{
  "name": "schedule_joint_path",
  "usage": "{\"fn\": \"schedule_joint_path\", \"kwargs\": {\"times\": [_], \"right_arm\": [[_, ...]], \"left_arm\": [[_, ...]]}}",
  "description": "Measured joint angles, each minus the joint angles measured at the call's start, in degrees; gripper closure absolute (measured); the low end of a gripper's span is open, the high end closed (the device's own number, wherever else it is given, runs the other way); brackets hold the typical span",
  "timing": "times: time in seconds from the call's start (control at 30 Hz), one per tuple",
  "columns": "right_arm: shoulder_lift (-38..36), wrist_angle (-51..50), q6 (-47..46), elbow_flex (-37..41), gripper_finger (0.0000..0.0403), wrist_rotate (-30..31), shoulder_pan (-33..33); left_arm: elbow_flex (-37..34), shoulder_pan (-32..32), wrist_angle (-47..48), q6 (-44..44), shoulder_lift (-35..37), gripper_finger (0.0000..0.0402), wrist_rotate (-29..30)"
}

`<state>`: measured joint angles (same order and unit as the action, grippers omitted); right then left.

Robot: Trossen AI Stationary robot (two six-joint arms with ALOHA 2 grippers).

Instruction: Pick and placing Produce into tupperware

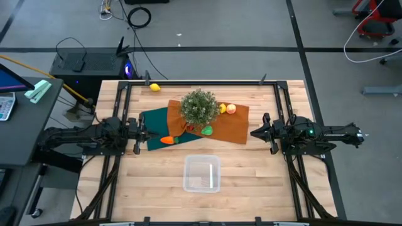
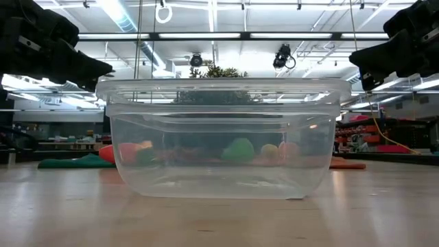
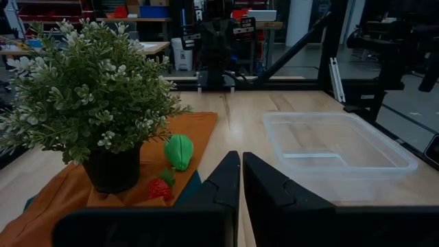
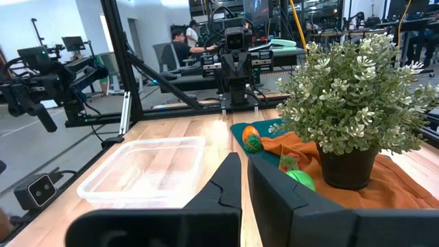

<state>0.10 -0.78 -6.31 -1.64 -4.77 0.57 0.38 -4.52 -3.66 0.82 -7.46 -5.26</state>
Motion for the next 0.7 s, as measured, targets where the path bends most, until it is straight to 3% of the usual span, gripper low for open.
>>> {"fn": "schedule_joint_path", "kwargs": {"times": [0.7], "right_arm": [[0.0,0.0,0.0,0.0,0.0401,0.0,0.0]], "left_arm": [[0.0,0.0,0.0,0.0,0.0,0.0374,0.0]]}}
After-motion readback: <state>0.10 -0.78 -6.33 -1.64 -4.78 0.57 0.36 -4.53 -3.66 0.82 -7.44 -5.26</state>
